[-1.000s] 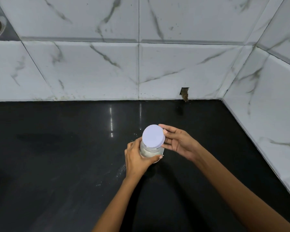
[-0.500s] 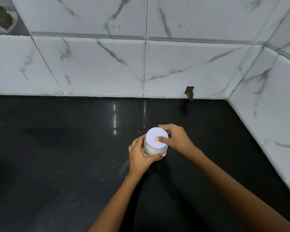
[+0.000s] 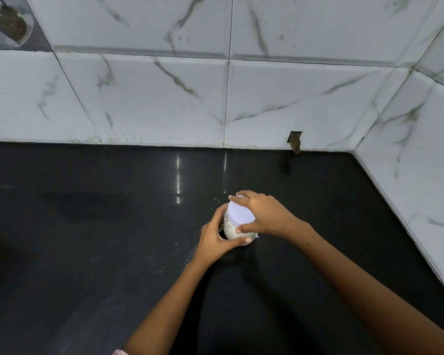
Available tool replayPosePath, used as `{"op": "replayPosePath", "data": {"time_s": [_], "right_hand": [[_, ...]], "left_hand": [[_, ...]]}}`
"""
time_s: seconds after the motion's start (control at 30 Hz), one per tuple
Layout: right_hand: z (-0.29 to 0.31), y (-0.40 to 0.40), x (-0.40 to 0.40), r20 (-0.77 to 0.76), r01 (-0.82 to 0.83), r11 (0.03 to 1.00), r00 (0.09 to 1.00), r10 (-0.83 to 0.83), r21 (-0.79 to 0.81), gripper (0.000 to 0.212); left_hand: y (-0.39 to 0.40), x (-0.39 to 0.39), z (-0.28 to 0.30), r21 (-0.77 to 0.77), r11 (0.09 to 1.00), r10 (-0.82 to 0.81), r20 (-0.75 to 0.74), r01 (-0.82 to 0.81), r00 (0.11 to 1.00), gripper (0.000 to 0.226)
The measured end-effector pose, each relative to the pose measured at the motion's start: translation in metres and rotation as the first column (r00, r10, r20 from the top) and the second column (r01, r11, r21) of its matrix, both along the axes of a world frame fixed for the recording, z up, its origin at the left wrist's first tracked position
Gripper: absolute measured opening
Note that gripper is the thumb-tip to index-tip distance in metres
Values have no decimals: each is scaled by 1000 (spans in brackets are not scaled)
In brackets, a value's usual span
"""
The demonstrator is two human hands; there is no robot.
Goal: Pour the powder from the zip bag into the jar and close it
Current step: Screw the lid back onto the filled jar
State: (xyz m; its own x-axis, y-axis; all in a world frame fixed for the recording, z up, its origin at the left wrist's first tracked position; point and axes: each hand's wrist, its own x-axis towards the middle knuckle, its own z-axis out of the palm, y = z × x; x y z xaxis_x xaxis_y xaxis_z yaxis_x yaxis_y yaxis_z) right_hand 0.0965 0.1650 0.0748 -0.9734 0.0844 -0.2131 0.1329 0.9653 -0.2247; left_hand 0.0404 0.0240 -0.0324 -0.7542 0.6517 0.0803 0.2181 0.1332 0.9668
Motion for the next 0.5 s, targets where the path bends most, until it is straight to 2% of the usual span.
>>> {"op": "replayPosePath", "data": {"time_s": [0.1,0.2,0.3,0.37,0.43,0.5], "right_hand": [[-1,-1,-2,-38,57,997,998,-55,55,79],[-2,-13,-7,-149,181,962,977,-152,205,71],[-4,-26,-9,-213,213,943,964,-160,255,70],[0,-25,-8,-201,229,949,962,-185,219,70],[8,-16,-7,-141,199,973,973,-183,114,66],[19,-7,-5,1,32,999,999,-32,-29,59]], "left_hand": [[-2,0,1,-3,1000,1,4,-1,1000,83],[0,1,8,13,1000,20,-12,-20,1000,82],[9,6,19,7,998,69,-24,-69,997,83],[14,8,22,-2,995,104,-23,-104,994,79],[13,8,22,-19,993,116,-21,-116,993,76],[10,6,23,-47,991,124,-2,-124,992,77]]}}
